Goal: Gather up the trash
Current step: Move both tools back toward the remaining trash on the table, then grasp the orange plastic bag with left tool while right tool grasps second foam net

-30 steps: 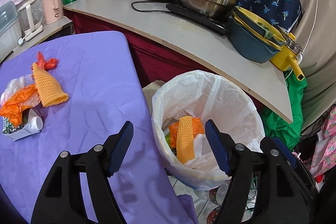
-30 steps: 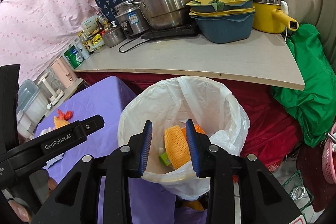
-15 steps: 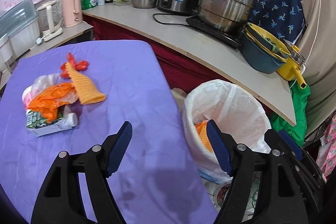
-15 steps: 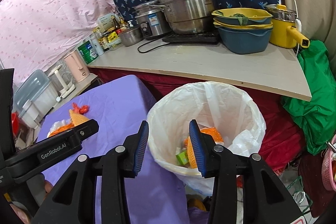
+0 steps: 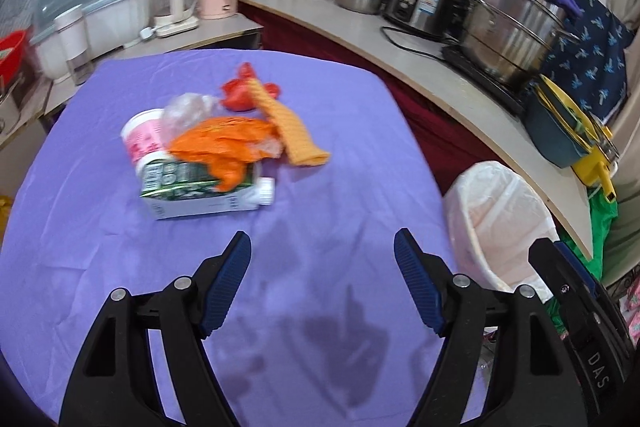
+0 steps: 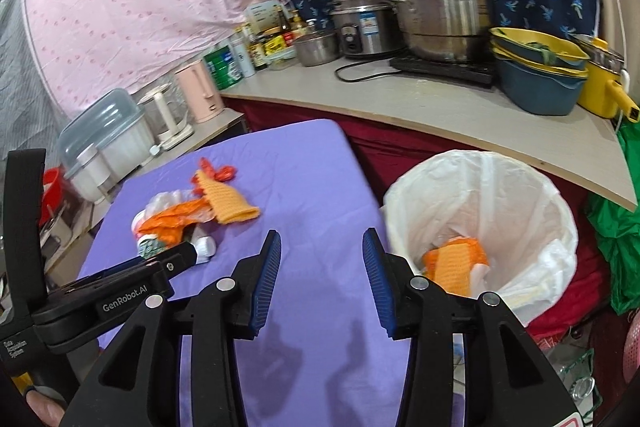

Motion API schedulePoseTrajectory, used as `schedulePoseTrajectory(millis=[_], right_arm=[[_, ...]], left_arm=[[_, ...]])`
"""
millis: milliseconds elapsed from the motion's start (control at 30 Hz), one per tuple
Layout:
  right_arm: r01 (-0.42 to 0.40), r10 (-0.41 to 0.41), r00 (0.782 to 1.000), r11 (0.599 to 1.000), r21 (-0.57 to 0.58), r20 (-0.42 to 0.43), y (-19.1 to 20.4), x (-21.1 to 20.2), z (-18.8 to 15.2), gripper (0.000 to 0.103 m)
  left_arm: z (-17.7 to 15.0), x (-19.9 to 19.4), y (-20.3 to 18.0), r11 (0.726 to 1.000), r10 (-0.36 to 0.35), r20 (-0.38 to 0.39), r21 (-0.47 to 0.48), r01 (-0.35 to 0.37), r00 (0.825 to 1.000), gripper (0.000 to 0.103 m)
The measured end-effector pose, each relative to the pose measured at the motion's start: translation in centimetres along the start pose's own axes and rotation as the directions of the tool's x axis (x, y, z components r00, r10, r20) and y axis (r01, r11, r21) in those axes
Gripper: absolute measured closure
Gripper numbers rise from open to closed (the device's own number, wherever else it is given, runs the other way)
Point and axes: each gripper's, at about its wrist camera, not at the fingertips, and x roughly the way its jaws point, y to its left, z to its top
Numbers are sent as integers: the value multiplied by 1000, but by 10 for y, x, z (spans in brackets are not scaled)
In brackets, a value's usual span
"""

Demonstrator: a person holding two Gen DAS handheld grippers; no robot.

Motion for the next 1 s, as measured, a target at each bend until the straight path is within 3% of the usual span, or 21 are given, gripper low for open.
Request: schedulePoseTrajectory(millis=[67, 233, 600, 1000], right_arm=[[-12, 12, 1000, 1000, -11, -11, 11, 4, -3, 61], [-34, 33, 999, 999, -41, -43, 40, 21, -9, 61], [-61, 52, 993, 994, -93, -103, 76, 74, -5, 61], [-71, 52, 987, 989, -126, -150, 91, 137, 8, 61]], left_arm=[[2, -3, 17, 999, 16, 11, -32, -15, 1000, 21], [9, -9, 59, 992, 52, 30, -112, -49, 998, 15], [38, 19, 107, 972, 30, -13, -232, -32, 999, 14], [64, 83, 113, 955, -64, -101, -294, 31, 993, 16]])
